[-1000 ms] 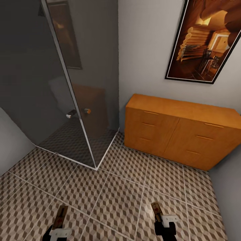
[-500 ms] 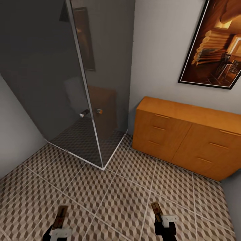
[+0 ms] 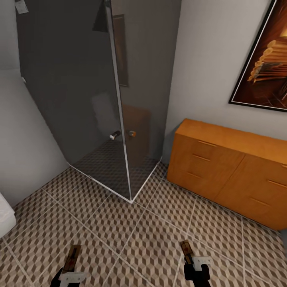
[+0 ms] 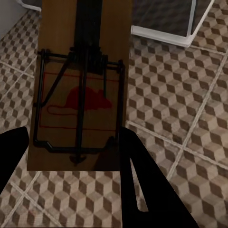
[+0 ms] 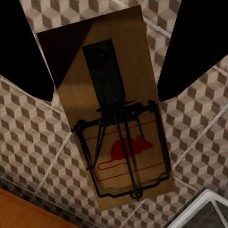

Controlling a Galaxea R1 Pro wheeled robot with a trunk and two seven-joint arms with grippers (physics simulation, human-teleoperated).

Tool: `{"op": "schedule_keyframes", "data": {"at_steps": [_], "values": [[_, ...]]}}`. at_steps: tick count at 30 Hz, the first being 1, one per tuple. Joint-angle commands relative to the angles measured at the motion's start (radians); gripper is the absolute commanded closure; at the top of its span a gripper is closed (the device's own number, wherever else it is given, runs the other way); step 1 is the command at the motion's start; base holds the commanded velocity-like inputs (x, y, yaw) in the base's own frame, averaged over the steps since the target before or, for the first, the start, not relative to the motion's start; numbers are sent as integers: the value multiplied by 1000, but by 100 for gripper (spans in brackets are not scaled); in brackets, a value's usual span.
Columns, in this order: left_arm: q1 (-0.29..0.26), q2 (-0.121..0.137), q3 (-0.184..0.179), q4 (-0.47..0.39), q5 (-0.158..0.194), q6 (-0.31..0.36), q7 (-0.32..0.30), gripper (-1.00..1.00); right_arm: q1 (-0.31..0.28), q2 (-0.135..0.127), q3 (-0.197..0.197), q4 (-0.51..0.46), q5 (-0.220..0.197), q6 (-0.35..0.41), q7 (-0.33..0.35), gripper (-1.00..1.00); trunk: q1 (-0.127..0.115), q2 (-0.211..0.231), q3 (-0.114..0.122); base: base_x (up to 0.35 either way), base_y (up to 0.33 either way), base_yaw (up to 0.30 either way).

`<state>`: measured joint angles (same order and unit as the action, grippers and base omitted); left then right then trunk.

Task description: Take the four mousetraps from the cabinet in the bathroom and place them on the bathroom floor. Make sure all four end up on the same floor surface, and ensure that at least two of them are either under or directly next to the same bathroom sink.

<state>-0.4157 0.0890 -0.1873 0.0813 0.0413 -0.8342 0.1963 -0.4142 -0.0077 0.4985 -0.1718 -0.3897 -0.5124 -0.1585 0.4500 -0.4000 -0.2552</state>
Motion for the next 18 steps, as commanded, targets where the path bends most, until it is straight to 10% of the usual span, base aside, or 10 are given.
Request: {"op": "schedule_keyframes", "data": {"at_steps": [1, 18], "values": [[0, 0, 0, 0, 0, 0, 0, 100, 0, 0, 0, 0, 0, 0, 0, 100, 0, 0, 1, 0, 0, 208], [0, 0, 0, 0, 0, 29, 0, 100, 0, 0, 0, 0, 0, 0, 0, 100, 0, 0, 21, 0, 0, 208]]}}
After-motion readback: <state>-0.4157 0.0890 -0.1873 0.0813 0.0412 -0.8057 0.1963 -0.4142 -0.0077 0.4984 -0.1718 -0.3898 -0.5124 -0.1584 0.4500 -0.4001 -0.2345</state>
